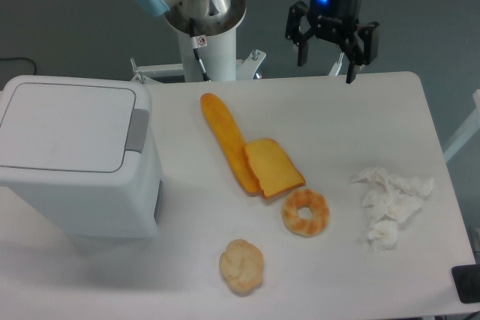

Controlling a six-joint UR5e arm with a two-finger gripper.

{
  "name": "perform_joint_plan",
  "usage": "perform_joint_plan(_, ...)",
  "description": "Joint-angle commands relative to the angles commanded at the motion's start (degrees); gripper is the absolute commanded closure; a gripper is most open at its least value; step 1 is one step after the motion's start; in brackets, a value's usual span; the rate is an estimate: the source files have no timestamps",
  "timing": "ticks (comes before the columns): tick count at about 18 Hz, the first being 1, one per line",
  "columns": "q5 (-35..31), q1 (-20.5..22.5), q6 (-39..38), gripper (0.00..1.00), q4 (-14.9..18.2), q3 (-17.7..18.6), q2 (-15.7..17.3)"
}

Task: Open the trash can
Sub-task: 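Move the open gripper over the table toward the toy bread, then move the gripper toward the white trash can's lid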

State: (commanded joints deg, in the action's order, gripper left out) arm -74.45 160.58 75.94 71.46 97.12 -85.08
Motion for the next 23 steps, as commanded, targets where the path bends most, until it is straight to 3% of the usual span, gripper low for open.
perform_joint_plan(5, 0.18, -0.88, -4.20, 0.00, 0.09, 0.09, 0.53)
perform_joint_plan(14, 1.06, -7.73, -18.79, 0.00, -0.18, -0.61, 0.44)
perform_joint_plan(23, 3.24, -11.87, -31.89, 0.00, -2.90, -0.88, 0.00)
